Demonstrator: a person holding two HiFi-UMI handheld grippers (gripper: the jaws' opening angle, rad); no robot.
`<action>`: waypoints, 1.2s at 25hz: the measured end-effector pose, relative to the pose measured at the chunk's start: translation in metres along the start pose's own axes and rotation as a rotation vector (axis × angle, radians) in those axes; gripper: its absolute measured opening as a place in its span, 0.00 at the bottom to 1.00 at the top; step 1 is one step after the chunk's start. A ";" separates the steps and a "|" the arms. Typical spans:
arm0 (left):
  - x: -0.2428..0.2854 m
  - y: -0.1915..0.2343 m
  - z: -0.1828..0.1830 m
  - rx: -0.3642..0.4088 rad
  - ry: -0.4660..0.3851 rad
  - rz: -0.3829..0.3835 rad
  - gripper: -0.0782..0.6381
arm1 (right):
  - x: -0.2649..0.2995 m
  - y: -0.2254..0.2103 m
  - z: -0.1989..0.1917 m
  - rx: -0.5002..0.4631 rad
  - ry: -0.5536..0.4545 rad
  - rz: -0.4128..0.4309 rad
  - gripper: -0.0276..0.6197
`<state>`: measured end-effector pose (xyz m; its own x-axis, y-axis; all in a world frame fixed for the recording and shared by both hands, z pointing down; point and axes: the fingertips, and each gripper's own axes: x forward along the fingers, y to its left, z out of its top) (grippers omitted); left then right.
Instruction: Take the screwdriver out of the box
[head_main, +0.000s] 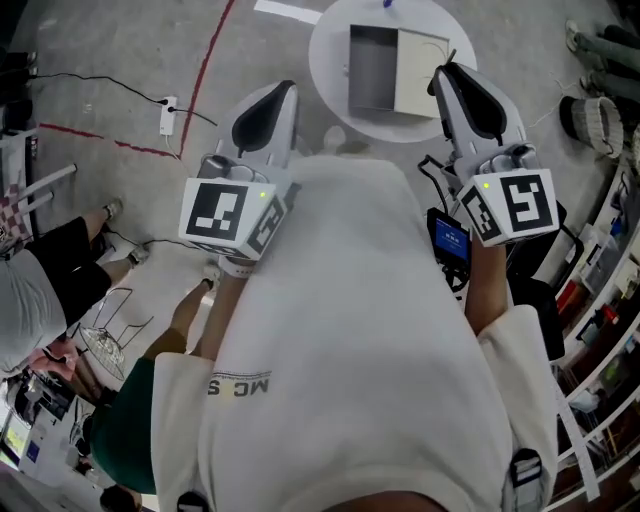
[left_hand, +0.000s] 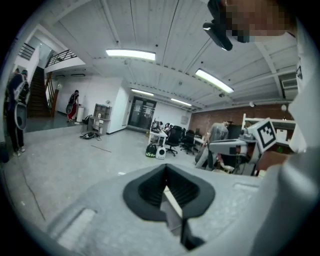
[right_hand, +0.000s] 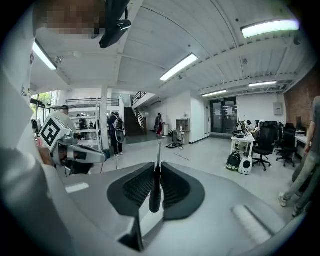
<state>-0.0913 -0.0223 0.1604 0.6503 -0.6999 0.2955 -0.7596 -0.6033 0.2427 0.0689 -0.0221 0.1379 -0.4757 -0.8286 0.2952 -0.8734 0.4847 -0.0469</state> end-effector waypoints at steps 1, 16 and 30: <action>0.000 -0.001 0.003 0.001 -0.007 -0.004 0.11 | -0.002 0.000 0.003 -0.003 -0.012 0.001 0.10; 0.016 -0.023 0.006 0.037 0.000 -0.045 0.11 | -0.020 -0.013 -0.007 0.078 -0.107 0.007 0.10; 0.020 -0.034 -0.009 0.055 0.042 -0.076 0.11 | -0.021 -0.008 -0.032 0.087 -0.078 0.009 0.10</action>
<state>-0.0524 -0.0122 0.1667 0.7040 -0.6355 0.3170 -0.7060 -0.6748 0.2152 0.0894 0.0003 0.1630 -0.4877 -0.8451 0.2190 -0.8730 0.4693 -0.1331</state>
